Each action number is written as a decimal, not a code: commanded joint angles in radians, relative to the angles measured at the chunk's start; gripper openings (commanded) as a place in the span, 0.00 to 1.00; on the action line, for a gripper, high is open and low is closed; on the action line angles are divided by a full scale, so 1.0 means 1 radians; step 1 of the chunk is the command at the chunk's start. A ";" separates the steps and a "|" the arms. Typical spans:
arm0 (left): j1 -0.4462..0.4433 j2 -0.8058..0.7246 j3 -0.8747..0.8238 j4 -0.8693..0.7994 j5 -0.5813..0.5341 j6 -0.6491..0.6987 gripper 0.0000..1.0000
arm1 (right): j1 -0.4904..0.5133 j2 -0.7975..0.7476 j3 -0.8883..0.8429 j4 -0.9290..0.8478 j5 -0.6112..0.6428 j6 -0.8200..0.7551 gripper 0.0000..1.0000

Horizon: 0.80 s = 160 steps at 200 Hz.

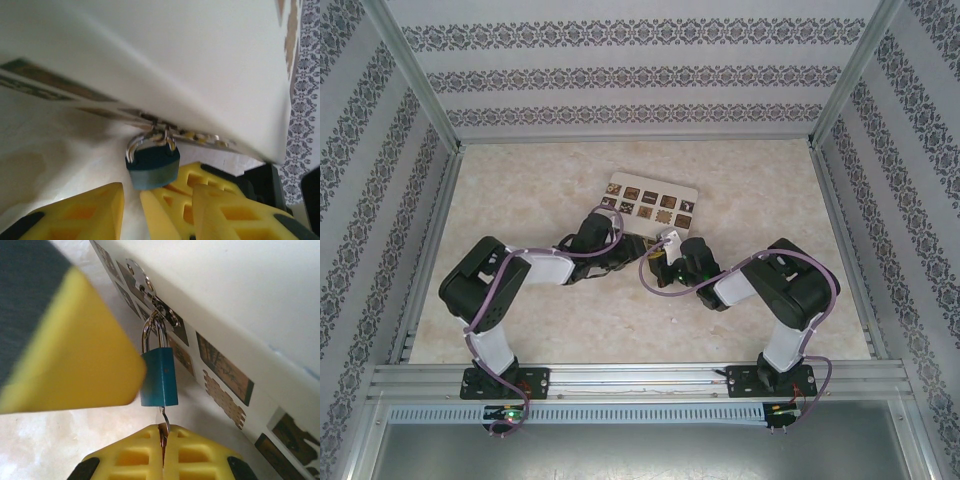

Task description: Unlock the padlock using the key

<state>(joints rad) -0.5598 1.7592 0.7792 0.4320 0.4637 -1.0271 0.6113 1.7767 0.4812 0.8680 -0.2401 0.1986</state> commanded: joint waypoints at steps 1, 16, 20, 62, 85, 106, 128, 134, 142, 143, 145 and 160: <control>0.035 -0.099 -0.037 0.007 0.004 0.043 0.44 | -0.001 0.003 -0.019 0.037 -0.006 0.029 0.00; 0.055 -0.156 -0.067 -0.004 -0.009 0.058 0.48 | -0.001 -0.005 -0.024 0.034 -0.013 0.039 0.00; 0.061 -0.173 -0.076 -0.004 -0.013 0.062 0.49 | -0.002 -0.009 -0.025 0.033 -0.014 0.041 0.00; 0.109 -0.337 -0.176 0.024 -0.072 0.089 0.51 | -0.009 -0.061 -0.036 0.001 -0.034 0.096 0.00; 0.112 -0.412 -0.230 0.062 -0.114 0.090 0.53 | -0.020 -0.075 -0.037 0.002 -0.068 0.142 0.00; 0.113 -0.462 -0.272 0.101 -0.137 0.075 0.55 | -0.022 -0.085 -0.035 0.002 -0.097 0.174 0.00; 0.112 -0.494 -0.302 0.129 -0.143 0.059 0.56 | -0.023 -0.098 -0.035 0.000 -0.114 0.213 0.00; 0.113 -0.500 -0.312 0.136 -0.145 0.053 0.56 | -0.024 -0.102 -0.036 -0.001 -0.118 0.224 0.00; 0.113 -0.506 -0.323 0.147 -0.148 0.042 0.56 | -0.023 -0.106 -0.036 -0.001 -0.126 0.238 0.00; 0.113 -0.506 -0.325 0.148 -0.149 0.041 0.56 | -0.022 -0.106 -0.035 -0.001 -0.127 0.239 0.00; 0.112 -0.506 -0.328 0.151 -0.149 0.038 0.56 | -0.022 -0.107 -0.034 -0.002 -0.129 0.243 0.00; 0.113 -0.513 -0.351 0.177 -0.154 0.017 0.56 | -0.023 -0.113 -0.032 -0.004 -0.141 0.271 0.00</control>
<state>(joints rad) -0.4561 1.2694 0.4644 0.5198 0.3340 -0.9768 0.5911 1.7012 0.4500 0.8326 -0.3271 0.4026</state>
